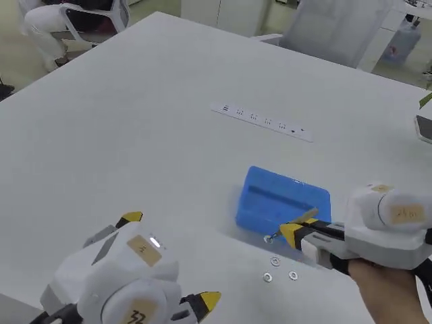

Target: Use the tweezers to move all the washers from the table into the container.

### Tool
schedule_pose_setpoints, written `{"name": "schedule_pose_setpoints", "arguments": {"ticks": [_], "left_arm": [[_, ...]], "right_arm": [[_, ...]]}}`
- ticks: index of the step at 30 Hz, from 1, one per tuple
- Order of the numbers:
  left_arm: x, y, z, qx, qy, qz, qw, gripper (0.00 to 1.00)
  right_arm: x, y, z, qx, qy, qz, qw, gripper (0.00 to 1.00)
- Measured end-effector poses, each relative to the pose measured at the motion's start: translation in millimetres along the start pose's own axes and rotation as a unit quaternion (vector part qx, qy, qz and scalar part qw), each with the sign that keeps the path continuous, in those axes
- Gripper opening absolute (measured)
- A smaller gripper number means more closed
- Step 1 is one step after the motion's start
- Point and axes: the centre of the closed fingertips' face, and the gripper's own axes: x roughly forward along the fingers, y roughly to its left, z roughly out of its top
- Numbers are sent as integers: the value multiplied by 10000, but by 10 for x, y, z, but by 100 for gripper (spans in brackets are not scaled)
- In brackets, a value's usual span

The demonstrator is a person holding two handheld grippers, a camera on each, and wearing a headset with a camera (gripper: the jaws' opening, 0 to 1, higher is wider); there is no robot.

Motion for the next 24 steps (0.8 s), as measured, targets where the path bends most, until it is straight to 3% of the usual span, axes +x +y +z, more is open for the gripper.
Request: {"name": "schedule_pose_setpoints", "arguments": {"ticks": [10, 16, 24], "left_arm": [[8, -8, -15, 38, 40, -22, 10000, 91], [4, -2, -5, 17, 18, -17, 10000, 90], [11, -13, -23, -3, 68, -61, 10000, 90]], "right_arm": [[166, -158, 282, -36, -201, -167, 9997, 3], [360, -292, 259, 69, -124, -237, 9996, 3], [559, -352, 130, 103, 198, -250, 9994, 3]]}}
